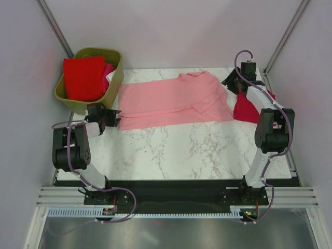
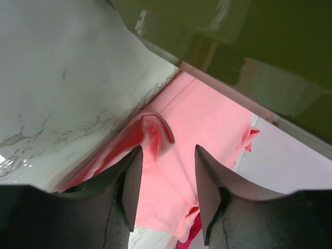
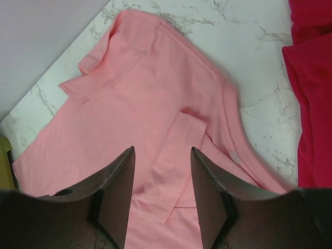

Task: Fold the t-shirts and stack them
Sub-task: Fold the tshirt

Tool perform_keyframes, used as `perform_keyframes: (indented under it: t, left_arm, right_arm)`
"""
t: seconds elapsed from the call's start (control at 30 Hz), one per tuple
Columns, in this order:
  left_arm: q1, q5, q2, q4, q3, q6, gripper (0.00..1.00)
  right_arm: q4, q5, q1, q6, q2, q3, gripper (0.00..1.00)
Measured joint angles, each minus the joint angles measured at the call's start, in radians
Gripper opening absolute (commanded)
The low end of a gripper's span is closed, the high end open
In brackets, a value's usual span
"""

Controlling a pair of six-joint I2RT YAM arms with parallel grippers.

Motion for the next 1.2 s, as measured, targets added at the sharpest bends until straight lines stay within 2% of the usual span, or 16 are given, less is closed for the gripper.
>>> perform_keyframes:
  t: [0.13,0.2,0.4,0.6,0.8,1.07,1.2]
  left_arm:
    - [-0.002,0.028,-0.031,0.008,-0.024,0.001,0.56]
    - [-0.01,0.047,-0.074,0.031,-0.054,0.004,0.56]
    - [-0.03,0.063,-0.317,0.084,-0.18,0.019,0.55]
    - [-0.03,0.007,-0.545,0.088,-0.367,0.019,0.61]
    - [-0.03,-0.017,-0.588,0.06,-0.405,0.019,0.6]
    - [-0.032,-0.057,-0.588,0.082,-0.505,0.017,0.57]
    - [-0.042,-0.097,-0.581,0.085,-0.517,0.005,0.57]
  right_arm:
    - [0.027,0.003,0.002,0.001,-0.042,-0.069,0.53]
    - [0.045,0.004,0.002,0.004,-0.106,-0.156,0.52]
    - [0.116,0.032,0.003,0.026,-0.35,-0.435,0.46]
    - [0.213,0.073,0.005,0.088,-0.488,-0.696,0.5]
    - [0.264,0.101,0.006,0.134,-0.473,-0.803,0.53]
    - [0.353,0.183,0.006,0.201,-0.375,-0.813,0.52]
    - [0.365,0.214,0.006,0.23,-0.309,-0.792,0.48]
